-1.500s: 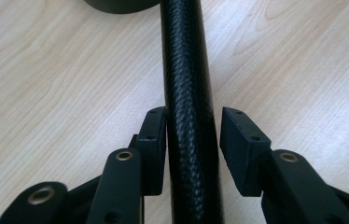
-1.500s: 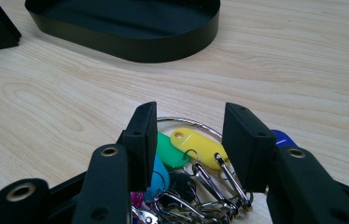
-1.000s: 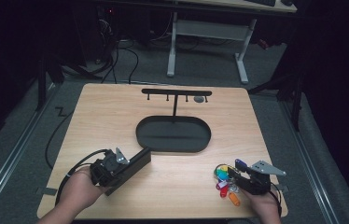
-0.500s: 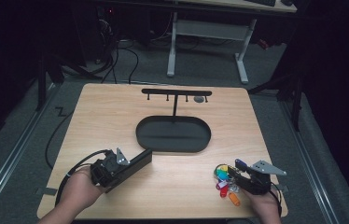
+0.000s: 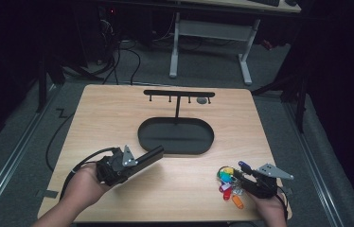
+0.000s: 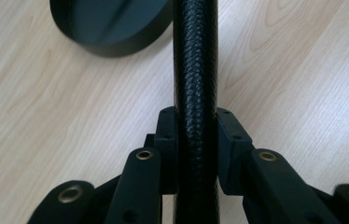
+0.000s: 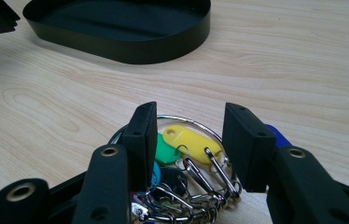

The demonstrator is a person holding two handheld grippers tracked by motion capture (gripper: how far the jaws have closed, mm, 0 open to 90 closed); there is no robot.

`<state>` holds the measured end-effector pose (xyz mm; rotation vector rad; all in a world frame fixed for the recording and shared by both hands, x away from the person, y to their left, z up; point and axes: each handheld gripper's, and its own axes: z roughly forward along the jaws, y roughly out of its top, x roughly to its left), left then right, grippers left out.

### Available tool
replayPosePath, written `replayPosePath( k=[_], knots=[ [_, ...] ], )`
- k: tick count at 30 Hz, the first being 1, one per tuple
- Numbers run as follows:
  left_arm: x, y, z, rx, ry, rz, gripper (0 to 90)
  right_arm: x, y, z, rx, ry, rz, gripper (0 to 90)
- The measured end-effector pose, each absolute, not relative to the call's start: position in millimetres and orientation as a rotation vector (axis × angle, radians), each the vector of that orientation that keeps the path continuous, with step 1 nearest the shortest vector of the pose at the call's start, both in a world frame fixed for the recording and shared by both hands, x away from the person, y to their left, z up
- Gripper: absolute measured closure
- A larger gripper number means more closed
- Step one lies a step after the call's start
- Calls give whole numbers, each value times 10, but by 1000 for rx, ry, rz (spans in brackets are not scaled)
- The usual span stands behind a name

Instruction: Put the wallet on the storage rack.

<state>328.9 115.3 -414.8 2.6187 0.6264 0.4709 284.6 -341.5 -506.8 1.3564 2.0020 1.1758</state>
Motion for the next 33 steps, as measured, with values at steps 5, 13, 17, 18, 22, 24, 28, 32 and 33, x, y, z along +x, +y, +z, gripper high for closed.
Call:
replayPosePath(
  k=[5, 13, 17, 18, 22, 24, 28, 32, 33],
  knots=[
    [3372, 1028, -4116, 2636, 538, 508, 738, 2794, -3454, -5078, 1372, 1993, 1163, 565],
    [3523, 839, -3977, 2626, 434, 574, 739, 2654, -3573, -5093, 1410, 1966, 1141, 565],
    [3618, 714, -3958, 2644, 360, 615, 738, 2575, -3632, -5098, 1427, 1948, 1131, 565],
    [3647, 680, -3961, 2648, 356, 624, 738, 2559, -3645, -5099, 1426, 1946, 1127, 565],
    [3743, 597, -3980, 2649, 334, 641, 739, 2526, -3671, -5093, 1423, 1940, 1122, 566],
    [3847, 508, -4021, 2653, 297, 674, 738, 2527, -3671, -5090, 1418, 1941, 1123, 566],
    [3975, 407, -4061, 2657, 261, 698, 738, 2533, -3653, -5089, 1417, 1946, 1135, 566],
    [4101, 292, -4105, 2660, 215, 753, 737, 2560, -3637, -5071, 1409, 1944, 1154, 566],
    [4132, 266, -4112, 2661, 206, 768, 737, 2570, -3630, -5067, 1405, 1946, 1158, 566]
  ],
)
